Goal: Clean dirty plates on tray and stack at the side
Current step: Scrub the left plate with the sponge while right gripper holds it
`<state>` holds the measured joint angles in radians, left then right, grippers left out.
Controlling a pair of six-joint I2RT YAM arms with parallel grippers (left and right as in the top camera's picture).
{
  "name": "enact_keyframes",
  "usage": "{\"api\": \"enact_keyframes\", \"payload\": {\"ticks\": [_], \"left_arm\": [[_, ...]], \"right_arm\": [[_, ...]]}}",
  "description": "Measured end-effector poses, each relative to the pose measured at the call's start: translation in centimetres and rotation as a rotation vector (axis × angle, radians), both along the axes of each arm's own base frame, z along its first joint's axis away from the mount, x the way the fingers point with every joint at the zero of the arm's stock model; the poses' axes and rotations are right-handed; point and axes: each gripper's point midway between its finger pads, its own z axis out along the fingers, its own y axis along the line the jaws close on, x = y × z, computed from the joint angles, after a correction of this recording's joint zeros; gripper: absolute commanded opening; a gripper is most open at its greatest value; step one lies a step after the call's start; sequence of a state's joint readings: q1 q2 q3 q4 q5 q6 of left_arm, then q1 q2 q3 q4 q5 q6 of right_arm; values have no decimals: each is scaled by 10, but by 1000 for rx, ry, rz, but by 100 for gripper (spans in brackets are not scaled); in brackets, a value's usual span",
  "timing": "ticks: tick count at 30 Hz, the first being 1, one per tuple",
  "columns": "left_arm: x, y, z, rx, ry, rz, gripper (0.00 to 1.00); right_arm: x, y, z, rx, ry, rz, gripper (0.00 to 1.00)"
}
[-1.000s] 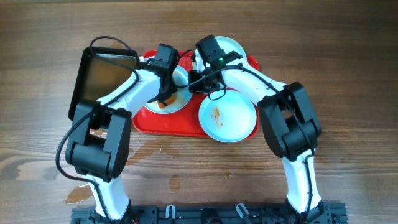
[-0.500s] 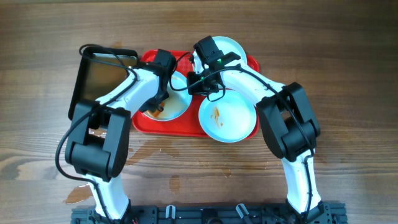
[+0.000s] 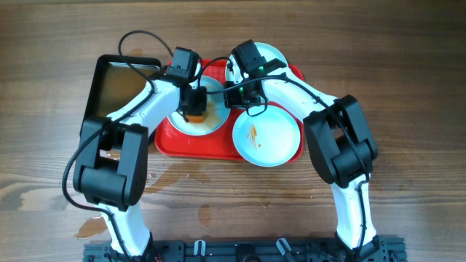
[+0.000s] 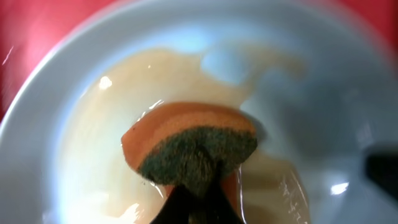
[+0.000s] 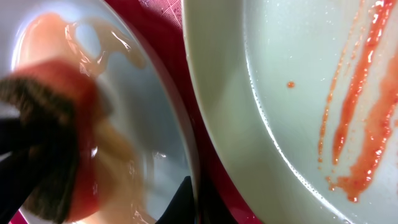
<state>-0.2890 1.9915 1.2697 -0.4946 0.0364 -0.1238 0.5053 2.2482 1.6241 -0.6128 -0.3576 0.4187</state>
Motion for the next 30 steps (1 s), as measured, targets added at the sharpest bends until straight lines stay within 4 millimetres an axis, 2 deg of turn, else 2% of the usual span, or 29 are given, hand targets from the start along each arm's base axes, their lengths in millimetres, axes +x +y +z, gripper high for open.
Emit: {"api": "enact_keyframes", "payload": {"ticks": [3, 6, 10, 14, 17, 22, 24, 27, 30], "left_arm": [[13, -7, 1, -3, -61, -22, 4], [18, -1, 1, 38, -85, 55, 4], [11, 10, -1, 76, -61, 185, 4], [0, 9, -2, 47, 3, 204, 4], [-6, 2, -3, -27, 54, 137, 4], [-22, -31, -1, -196, 124, -25, 4], [-24, -37, -2, -231, 123, -56, 4], [-23, -40, -4, -272, 116, -65, 4], [-24, -37, -7, -312, 148, 8, 4]], "right_arm": [[0, 0, 0, 0, 0, 0, 4], [1, 2, 1, 4, -7, 2, 4], [-2, 7, 1, 7, -8, 14, 4], [-6, 10, 1, 6, -1, 24, 4], [-8, 8, 0, 1, 7, 23, 4], [-8, 8, 0, 1, 8, 23, 4], [-8, 8, 0, 1, 8, 23, 4], [-8, 8, 0, 1, 7, 23, 4], [-8, 8, 0, 1, 7, 23, 4]]}}
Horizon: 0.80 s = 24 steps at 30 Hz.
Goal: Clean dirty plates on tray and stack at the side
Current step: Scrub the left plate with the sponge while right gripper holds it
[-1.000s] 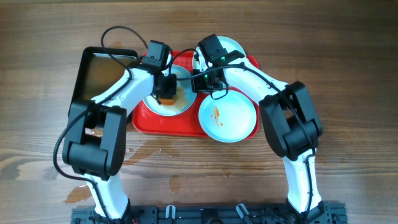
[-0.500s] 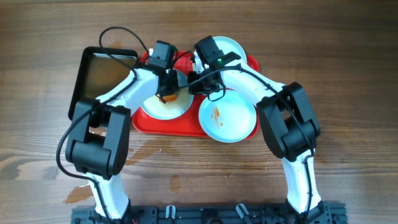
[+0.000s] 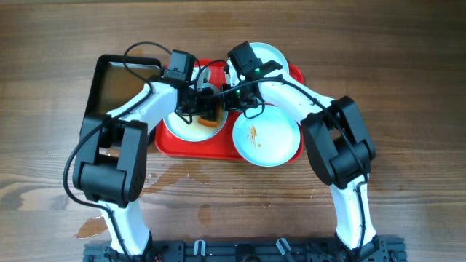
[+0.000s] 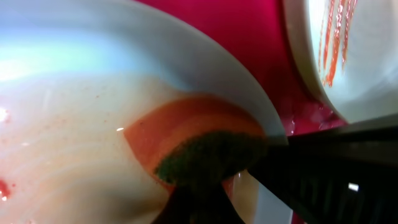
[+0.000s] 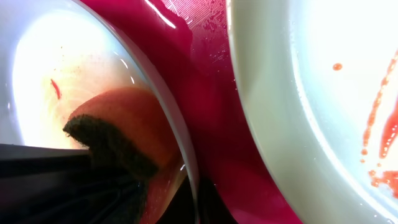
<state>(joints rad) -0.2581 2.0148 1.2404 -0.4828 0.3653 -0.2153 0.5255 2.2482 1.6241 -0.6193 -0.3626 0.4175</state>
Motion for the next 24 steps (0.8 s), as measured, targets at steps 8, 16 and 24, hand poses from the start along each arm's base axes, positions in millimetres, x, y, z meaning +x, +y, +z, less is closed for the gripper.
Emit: {"api": "enact_keyframes", "payload": {"ticks": [8, 16, 24], "left_arm": [[-2, 26, -3, 55, 136, 328, 4], [21, 72, 0, 211, 55, 645, 4], [18, 82, 0, 256, 67, 745, 4]], "right_arm": [[-3, 9, 1, 16, -4, 21, 4], [-3, 8, 1, 15, -4, 20, 4], [-4, 9, 1, 16, -3, 21, 4]]}}
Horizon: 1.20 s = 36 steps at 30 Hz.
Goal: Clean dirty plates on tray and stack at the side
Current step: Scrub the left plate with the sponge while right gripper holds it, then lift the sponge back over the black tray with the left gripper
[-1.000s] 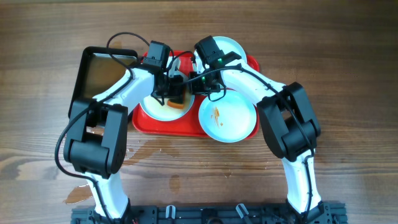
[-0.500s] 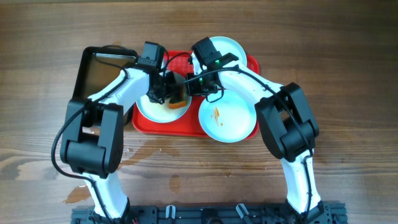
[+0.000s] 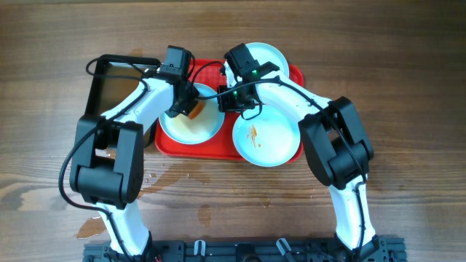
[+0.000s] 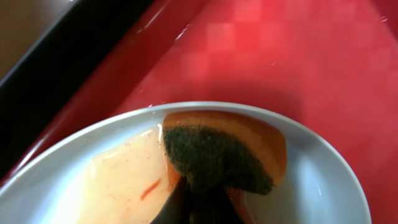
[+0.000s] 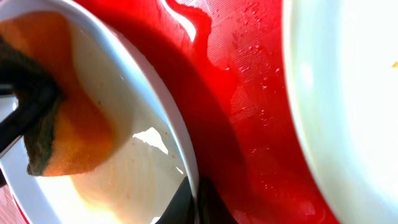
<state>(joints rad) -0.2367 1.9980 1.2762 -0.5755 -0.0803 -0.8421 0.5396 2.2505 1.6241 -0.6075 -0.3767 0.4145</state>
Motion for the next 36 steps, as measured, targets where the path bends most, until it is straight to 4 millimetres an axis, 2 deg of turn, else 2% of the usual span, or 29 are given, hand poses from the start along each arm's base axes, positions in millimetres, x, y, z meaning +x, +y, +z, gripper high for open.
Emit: {"api": "enact_keyframes", "payload": {"ticks": [9, 13, 16, 21, 24, 27, 33, 35, 36], "left_arm": [[-33, -5, -2, -123, 167, -73, 4], [-46, -21, -1, -246, 217, -153, 4], [-60, -40, 1, -359, 270, -220, 4], [-68, -45, 5, -392, 303, -256, 4], [-62, -37, 11, -359, 291, -254, 4], [-51, -24, 25, -319, 239, -239, 4], [-25, 23, 78, -235, 61, -156, 4], [-22, 32, 85, -224, 39, -138, 4], [-21, 36, 86, -218, 35, -129, 4]], "right_arm": [[-6, 0, -1, 1, 14, 28, 4], [-5, -1, -1, 1, 11, 33, 4], [-5, -1, -1, 1, 9, 35, 4], [-5, -1, -1, 0, 8, 38, 4], [-6, 1, 0, 6, 7, 39, 4], [-5, 1, 0, 6, 10, 32, 4], [-5, 1, 0, 7, 11, 26, 6], [-5, 1, 0, 8, 12, 24, 19], [-5, 1, 0, 8, 14, 21, 29]]}}
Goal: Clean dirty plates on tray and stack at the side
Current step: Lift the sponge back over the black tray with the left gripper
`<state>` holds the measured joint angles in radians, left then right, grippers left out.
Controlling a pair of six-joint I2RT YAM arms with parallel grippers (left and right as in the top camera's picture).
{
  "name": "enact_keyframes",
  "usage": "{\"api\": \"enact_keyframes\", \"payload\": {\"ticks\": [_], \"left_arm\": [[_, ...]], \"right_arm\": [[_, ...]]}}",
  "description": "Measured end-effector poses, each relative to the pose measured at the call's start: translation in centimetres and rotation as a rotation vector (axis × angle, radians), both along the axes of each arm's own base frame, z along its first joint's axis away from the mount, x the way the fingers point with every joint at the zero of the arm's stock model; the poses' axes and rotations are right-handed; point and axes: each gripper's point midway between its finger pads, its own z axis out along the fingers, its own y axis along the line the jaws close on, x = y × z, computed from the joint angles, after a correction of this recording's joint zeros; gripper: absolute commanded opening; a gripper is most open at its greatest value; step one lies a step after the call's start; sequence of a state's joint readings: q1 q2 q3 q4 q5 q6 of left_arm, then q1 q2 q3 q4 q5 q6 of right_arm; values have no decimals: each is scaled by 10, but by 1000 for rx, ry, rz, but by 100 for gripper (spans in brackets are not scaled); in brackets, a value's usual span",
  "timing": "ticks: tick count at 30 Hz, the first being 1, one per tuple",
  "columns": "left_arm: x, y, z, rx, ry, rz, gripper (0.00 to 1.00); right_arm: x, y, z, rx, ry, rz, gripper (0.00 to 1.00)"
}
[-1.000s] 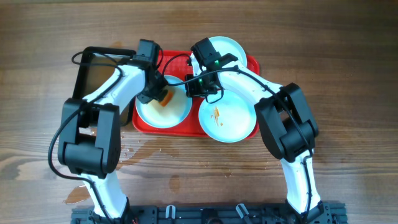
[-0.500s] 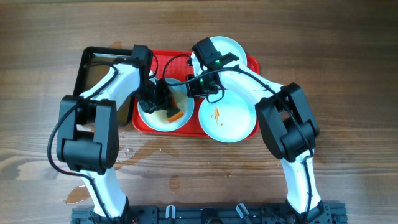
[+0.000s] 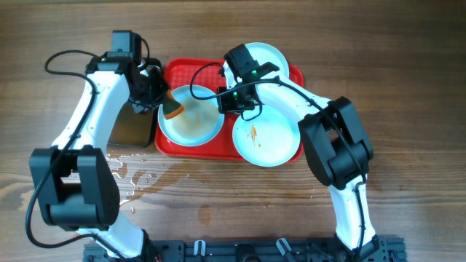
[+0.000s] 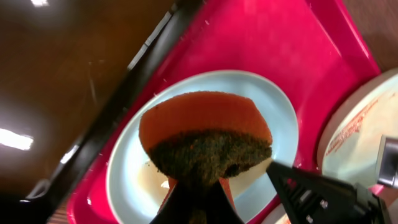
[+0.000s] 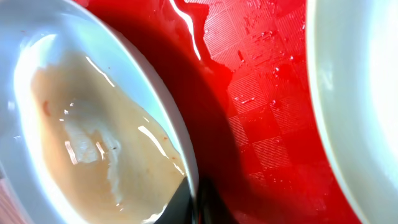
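On the red tray [image 3: 227, 148] lie three pale plates. The left plate [image 3: 196, 125] carries a cloudy, soapy film [image 5: 93, 149]. My right gripper [image 5: 194, 194] is shut on that plate's right rim. My left gripper [image 4: 196, 190] is shut on an orange sponge with a dark green scouring side [image 4: 208, 140], held above the plate's left edge [image 3: 172, 110]. The front right plate [image 3: 266, 136] shows red sauce streaks. A third plate [image 3: 271, 55] sits at the back of the tray, partly under my right arm.
A black basin of brownish water [image 3: 129, 127] stands against the tray's left side, partly under my left arm. Water lies spilled on the wooden table [image 3: 138, 175] in front of it. The sauce-streaked plate overhangs the tray's front edge.
My left gripper with the sponge was on the plate's far left rim; now it is lifted off and further left, beside the basin. My right gripper still pinches the rim.
The sponge was first pressed on the middle of the left plate, then at its right side beside my right gripper, then at its far left rim. Now it hangs clear of the plate, which is left with a soapy film. My right gripper held the rim throughout.
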<state>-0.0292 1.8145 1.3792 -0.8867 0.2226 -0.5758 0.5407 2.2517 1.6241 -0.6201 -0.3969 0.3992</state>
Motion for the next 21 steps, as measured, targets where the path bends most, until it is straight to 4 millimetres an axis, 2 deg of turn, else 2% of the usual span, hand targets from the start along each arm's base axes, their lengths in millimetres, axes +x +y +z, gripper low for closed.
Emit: {"api": "enact_keyframes", "payload": {"ticks": [2, 3, 6, 11, 14, 20, 21], "left_arm": [[0, 7, -1, 20, 0, 12, 4], [0, 10, -1, 31, 1, 14, 4], [-1, 23, -3, 78, 9, 28, 4], [-7, 63, -6, 210, 35, 92, 4], [-7, 71, -6, 256, 36, 104, 4], [-8, 78, -6, 296, 37, 108, 4], [-8, 78, -6, 298, 36, 107, 4]], "right_arm": [[-1, 3, 2, 19, 3, 7, 58], [0, 5, 4, 28, 5, 5, 68], [-1, 9, 12, 51, 9, 15, 70], [-9, 11, 12, 46, 49, 1, 68], [-14, 11, 11, 19, 63, -18, 57], [-18, 6, 3, -56, 74, -82, 5], [-17, 4, 1, -68, 75, -93, 4]]}}
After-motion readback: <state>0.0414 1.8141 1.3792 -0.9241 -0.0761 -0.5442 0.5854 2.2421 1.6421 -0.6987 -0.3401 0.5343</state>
